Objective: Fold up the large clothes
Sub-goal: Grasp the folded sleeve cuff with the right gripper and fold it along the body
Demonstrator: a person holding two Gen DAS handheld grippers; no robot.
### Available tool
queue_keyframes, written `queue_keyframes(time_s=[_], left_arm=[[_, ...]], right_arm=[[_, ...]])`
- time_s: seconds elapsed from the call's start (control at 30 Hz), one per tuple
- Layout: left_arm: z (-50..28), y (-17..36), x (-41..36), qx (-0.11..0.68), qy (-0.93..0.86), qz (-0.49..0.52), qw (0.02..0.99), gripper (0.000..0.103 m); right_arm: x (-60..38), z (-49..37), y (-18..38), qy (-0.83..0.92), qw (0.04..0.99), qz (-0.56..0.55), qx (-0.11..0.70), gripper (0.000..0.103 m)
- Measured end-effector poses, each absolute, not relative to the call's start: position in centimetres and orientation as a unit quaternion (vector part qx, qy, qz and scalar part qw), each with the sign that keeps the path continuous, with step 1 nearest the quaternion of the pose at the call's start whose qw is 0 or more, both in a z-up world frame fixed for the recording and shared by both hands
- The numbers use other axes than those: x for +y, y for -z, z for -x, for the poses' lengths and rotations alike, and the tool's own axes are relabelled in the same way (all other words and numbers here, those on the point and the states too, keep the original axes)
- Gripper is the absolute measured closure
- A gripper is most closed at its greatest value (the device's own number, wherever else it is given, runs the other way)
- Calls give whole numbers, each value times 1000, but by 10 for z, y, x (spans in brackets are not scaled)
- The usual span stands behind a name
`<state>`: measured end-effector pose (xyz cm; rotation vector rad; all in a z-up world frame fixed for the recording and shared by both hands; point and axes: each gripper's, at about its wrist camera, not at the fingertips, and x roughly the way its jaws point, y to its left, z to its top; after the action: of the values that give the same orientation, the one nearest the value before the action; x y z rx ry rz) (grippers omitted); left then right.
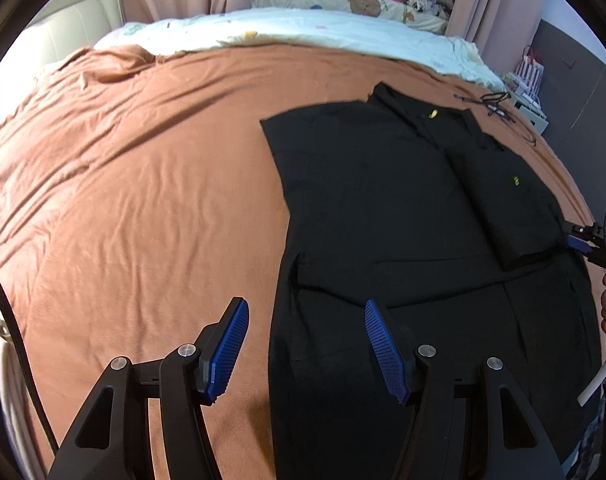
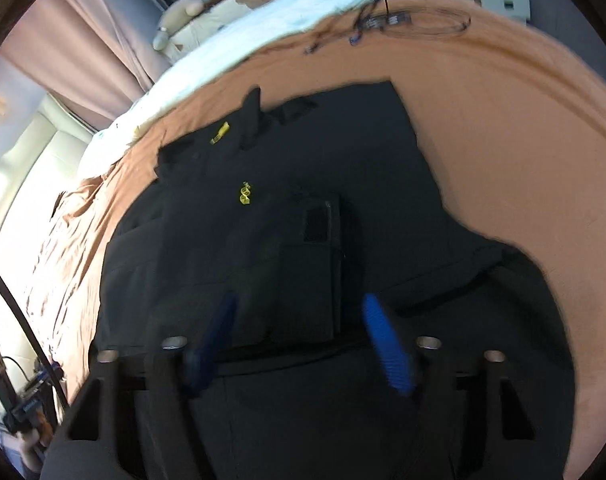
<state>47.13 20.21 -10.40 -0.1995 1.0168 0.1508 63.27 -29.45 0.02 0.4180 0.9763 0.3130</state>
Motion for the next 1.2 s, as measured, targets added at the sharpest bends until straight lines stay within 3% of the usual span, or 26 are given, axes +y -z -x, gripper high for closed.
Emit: queue_keyframes(time_s=[0.17,0.3,0.33,0.83,1.03,1.1,1.13,1.17,1.2], left_arm=[[-468,115,210,493,-78,102,861,41],[-460,110,218,487,-82,112,862,41],[-458,107,220,485,-82,113,863,41],[-413,58,256,464,-121,95,873,41],[-407,51,266,465,-134,91,870,41],[-408,51,264,464,-133,94,871,41],[-409,51,263,464,-132,96,871,41],[-412,51,261,464,-129,97,871,41],[-413,52,259,464,-126,98,871,41]], right_arm=[[-276,-629,-2,-166,860,-166,453,83],[-260,-614,-23,-197,867,-154,431,86],[-252,-613,-34,-211,867,-151,425,96],[-112,-570,-53,-359,841,-108,390,100],[-83,-560,-46,-402,809,-77,422,99],[-85,-563,-47,-404,810,-72,419,94],[-92,-565,-46,-406,809,-75,419,82],[-100,-566,-46,-406,808,-80,419,55],[-99,-569,-48,-404,809,-82,419,36]])
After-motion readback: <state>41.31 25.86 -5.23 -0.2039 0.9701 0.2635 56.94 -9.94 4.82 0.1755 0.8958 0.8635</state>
